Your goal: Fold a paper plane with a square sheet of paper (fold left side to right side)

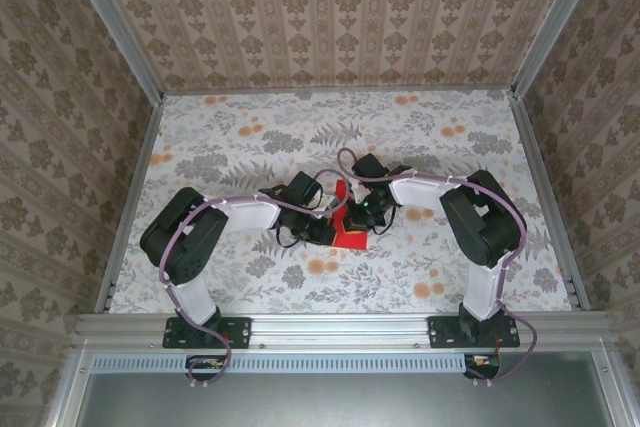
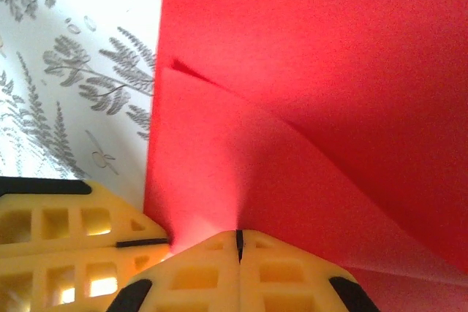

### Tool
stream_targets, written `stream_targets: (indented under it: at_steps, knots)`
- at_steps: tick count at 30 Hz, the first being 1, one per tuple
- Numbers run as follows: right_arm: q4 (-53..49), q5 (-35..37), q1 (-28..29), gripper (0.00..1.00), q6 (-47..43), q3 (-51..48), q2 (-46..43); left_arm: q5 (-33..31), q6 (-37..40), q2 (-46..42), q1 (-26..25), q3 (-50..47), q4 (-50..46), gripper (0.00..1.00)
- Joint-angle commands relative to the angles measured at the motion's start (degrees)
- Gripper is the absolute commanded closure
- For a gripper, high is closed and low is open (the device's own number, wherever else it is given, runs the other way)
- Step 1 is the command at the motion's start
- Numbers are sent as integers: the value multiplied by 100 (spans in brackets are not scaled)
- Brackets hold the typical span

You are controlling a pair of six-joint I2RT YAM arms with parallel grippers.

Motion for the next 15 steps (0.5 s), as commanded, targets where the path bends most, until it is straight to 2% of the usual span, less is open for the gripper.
stream_targets:
  at_steps: [1, 15]
  knots:
    - [-440, 436, -234, 100, -269, 119, 96, -495, 114, 263, 9, -283, -521, 100]
    - [-863, 688, -1077, 100, -668, 152, -127, -463, 161, 217, 18, -236, -500, 100]
